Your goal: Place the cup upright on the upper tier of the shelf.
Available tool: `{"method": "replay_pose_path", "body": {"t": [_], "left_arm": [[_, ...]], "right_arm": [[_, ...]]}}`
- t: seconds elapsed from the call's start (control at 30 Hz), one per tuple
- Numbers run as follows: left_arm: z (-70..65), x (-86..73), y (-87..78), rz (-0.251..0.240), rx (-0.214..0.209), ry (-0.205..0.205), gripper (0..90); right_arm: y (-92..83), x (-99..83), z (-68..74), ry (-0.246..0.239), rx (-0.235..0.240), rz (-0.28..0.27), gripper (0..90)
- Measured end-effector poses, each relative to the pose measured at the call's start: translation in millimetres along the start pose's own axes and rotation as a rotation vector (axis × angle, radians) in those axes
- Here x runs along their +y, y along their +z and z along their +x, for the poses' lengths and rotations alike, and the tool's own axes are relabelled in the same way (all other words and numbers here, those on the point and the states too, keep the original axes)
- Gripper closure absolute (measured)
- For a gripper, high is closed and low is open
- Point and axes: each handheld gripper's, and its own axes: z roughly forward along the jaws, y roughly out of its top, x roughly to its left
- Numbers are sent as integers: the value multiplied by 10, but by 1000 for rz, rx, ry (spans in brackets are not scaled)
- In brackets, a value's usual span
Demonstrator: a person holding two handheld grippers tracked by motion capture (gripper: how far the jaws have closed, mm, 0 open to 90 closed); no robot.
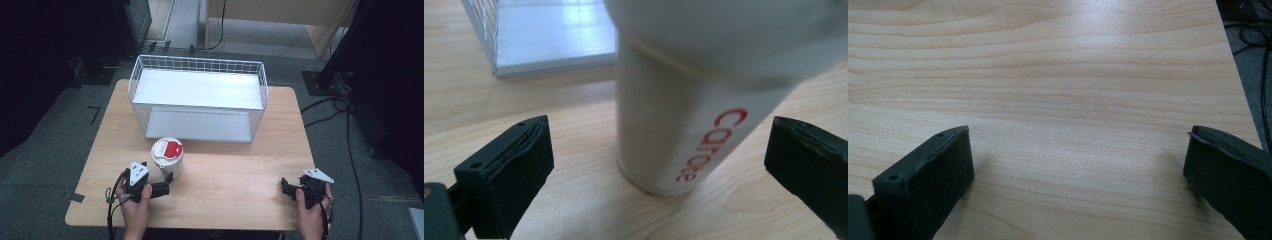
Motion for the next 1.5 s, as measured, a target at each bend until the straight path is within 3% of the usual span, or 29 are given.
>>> {"method": "replay_pose_path", "body": {"t": [0.4, 0.7, 0.9, 1.07, 1.23, 1.5], "left_arm": [[-118, 101, 89, -71, -24, 9, 0], [-310, 117, 260, -66, 48, -4, 3], [-317, 126, 299, -90, 105, -17, 102], [-304, 127, 341, -114, 104, -23, 118], [-277, 135, 384, -100, 84, -35, 104], [-315, 114, 377, -116, 112, -4, 123]], "right_arm": [[0, 0, 0, 0, 0, 0, 0], [0, 0, 0, 1, 0, 0, 0], [0, 0, 0, 1, 0, 0, 0], [0, 1, 0, 1, 0, 0, 0], [0, 0, 0, 1, 0, 0, 0], [0, 0, 0, 0, 0, 0, 0]]}}
